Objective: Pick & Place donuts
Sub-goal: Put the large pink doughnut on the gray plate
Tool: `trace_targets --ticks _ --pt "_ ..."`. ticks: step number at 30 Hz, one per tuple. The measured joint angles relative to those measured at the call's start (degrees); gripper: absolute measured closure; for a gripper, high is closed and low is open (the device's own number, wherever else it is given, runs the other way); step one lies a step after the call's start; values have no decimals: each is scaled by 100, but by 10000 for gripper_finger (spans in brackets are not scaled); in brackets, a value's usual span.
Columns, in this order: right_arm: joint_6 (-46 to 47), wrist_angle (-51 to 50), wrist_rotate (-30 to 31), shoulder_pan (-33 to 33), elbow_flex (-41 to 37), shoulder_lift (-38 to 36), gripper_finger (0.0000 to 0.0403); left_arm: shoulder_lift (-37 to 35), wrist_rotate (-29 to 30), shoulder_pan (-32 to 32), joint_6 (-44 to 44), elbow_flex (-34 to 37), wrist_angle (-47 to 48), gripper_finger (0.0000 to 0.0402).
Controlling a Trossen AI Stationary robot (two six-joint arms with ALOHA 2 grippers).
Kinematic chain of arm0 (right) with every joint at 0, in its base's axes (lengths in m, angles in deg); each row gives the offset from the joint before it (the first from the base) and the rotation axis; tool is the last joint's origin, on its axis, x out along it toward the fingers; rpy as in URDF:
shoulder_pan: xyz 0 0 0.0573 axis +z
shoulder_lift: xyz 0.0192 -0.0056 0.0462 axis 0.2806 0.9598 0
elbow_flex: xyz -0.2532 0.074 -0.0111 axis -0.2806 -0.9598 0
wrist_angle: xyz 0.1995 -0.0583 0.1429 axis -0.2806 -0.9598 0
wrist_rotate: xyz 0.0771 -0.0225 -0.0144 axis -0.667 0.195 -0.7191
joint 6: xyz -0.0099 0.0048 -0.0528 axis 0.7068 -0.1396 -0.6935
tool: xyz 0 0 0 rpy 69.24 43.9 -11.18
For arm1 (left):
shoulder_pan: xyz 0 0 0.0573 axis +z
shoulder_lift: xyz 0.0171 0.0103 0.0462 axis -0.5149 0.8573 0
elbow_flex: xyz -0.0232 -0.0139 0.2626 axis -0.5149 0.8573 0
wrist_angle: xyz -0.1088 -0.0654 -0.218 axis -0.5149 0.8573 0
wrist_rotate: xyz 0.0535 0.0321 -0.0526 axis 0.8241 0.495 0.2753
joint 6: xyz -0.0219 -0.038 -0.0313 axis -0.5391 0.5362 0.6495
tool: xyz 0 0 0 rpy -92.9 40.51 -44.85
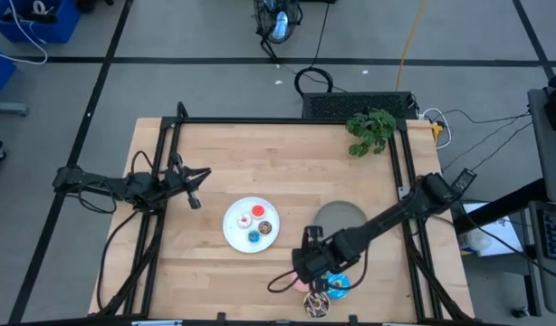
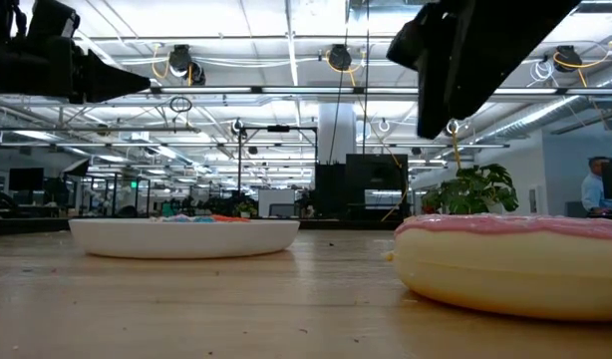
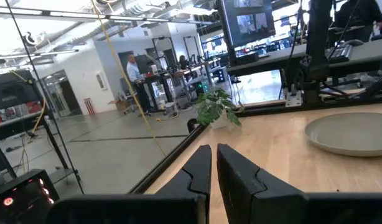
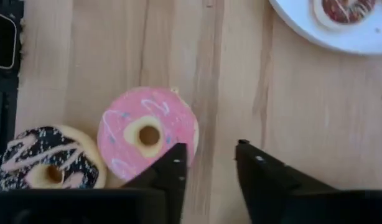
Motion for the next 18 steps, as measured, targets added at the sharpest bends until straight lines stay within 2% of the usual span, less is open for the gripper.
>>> trace_targets --ticks 5,9,13,18 --pt "-400 438 -269 14 0 193 195 0 2 0 -129 0 28 369" --pt "-371 657 -400 21 2 362 153 0 2 0 -118 0 48 369" --pt "-354 573 -382 16 -2 509 141 -1 2 0 -111 0 52 369" --pt "-369 651 -403 14 -50 536 147 0 2 0 -99 2 91 369"
